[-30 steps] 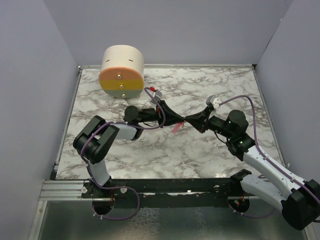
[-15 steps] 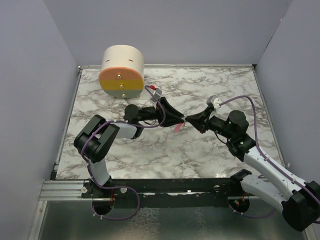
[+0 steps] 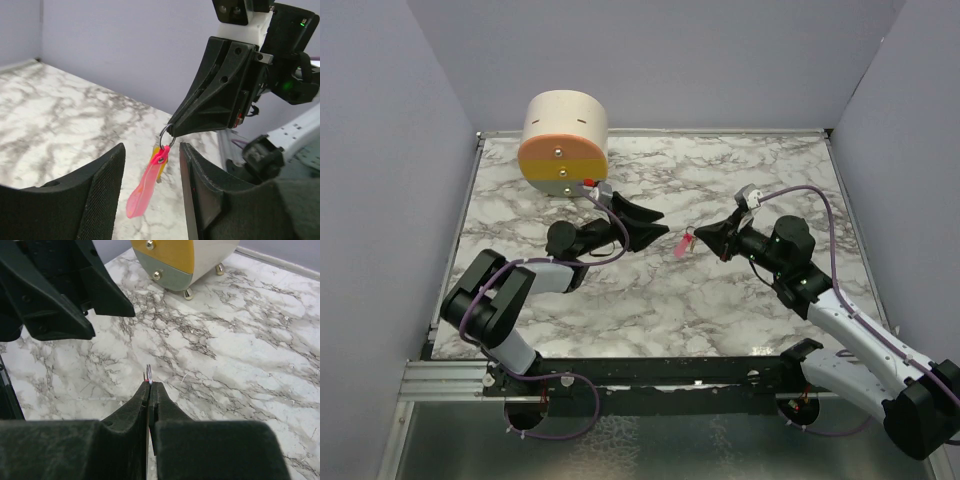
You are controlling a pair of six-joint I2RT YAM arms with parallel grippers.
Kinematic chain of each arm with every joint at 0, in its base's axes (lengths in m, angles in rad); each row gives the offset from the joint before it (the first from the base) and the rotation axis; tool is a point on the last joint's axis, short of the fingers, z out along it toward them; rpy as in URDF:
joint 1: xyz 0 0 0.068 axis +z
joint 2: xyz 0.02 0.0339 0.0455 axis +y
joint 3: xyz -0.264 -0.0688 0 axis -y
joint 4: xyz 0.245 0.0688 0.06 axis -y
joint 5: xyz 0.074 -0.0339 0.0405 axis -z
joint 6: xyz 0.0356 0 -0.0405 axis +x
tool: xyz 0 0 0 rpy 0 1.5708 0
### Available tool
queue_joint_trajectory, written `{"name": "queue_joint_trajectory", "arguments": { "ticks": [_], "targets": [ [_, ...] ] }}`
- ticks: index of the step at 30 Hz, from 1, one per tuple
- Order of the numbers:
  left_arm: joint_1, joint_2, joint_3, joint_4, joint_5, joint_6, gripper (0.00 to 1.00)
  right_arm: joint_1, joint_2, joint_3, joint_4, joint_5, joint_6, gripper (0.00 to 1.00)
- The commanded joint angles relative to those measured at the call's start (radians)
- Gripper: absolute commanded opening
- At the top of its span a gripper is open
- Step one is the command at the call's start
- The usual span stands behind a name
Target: Put the keys on the keyring
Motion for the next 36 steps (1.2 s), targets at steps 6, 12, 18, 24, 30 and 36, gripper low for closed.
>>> {"name": "queue_joint_trajectory", "arguments": {
  "ticks": [6, 12, 18, 24, 30, 36],
  "targets": [
    [-0.131, -0.223, -0.076, -0.308, -0.407, 0.411, 0.56, 0.005, 0.092, 0.109, -0.013, 0.056, 0.075, 0.01],
    [-0.239, -0.257, -0.069, -0.454, -0.652, 0.548, 0.71, 0.005, 0.12, 0.135, -0.024, 0.086, 0.118, 0.01],
    [-0.326, -0.252, -0.082, -0.466, -0.864, 0.619, 0.99, 0.005, 0.117, 0.159, -0.043, 0.108, 0.158, 0.01],
    [-0.378, -0.213, -0.062, -0.446, -0.961, 0.691, 0.99, 0.004, 0.126, 0.173, -0.058, 0.114, 0.182, 0.01],
    [-0.414, -0.16, -0.048, -0.372, -0.948, 0.754, 0.99, 0.005, 0.131, 0.167, -0.049, 0.106, 0.198, 0.01],
    [-0.446, -0.113, -0.036, -0.296, -0.951, 0.78, 0.99, 0.005, 0.136, 0.163, -0.044, 0.094, 0.206, 0.01]
  ]
}}
